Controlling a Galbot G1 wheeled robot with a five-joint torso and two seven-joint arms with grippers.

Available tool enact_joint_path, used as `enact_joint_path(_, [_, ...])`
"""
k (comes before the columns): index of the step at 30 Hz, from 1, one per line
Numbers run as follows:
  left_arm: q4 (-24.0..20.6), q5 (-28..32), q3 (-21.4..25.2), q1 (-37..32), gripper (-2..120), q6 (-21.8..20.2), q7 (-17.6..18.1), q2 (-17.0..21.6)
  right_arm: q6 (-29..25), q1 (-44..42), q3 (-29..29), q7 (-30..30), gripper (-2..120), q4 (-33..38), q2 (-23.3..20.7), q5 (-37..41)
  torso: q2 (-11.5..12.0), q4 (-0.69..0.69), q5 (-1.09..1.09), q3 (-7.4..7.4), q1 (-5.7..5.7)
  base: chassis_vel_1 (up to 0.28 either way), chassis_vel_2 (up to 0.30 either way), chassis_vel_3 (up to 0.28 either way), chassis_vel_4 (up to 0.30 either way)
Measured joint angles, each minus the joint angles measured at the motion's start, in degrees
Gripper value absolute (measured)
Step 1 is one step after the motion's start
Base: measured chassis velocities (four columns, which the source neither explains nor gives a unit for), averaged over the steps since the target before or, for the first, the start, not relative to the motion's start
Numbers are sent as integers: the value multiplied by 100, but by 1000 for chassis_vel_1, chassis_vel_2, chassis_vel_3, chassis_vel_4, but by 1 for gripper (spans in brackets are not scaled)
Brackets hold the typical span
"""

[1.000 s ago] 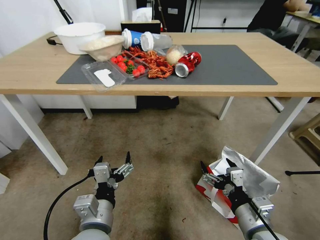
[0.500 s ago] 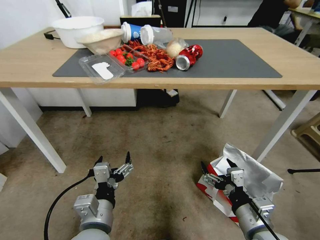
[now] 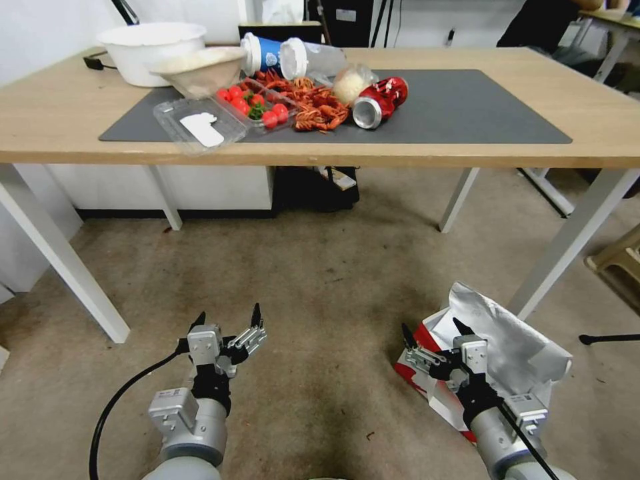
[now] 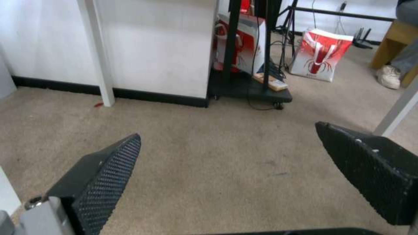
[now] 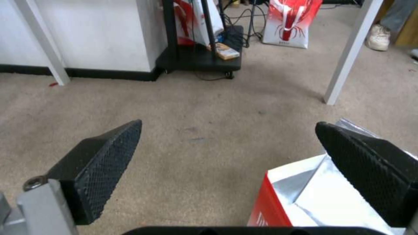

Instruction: Pick up the food delivery bag from the floor and place it on the table.

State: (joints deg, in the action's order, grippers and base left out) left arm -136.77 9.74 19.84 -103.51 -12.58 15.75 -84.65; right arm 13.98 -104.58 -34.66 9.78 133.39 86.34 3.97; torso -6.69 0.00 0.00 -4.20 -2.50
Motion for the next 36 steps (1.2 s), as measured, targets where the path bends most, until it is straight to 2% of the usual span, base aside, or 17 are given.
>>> enact_joint_path(10, [13, 2, -4, 14, 100, 3, 4, -4, 3, 2, -11, 0, 100, 2, -4, 2, 200, 0, 0, 172, 28, 0, 0, 0, 0])
enact_joint_path(20, [15, 2, -5, 14, 100, 8, 4, -3, 3, 5, -12, -2, 100, 2, -3, 4, 452, 0, 0, 411, 40, 0, 0, 0, 0])
enact_joint_path(27, [10, 2, -5, 9, 100, 11, 4, -8, 3, -1, -5, -4, 100, 1, -1, 4, 547, 0, 0, 419, 65, 0, 0, 0, 0])
enact_joint_path(36, [-4, -3, -10, 0, 100, 11, 2, -15, 3, -7, -2, -5, 100, 1, -6, 0, 540, 0, 0, 420, 68, 0, 0, 0, 0])
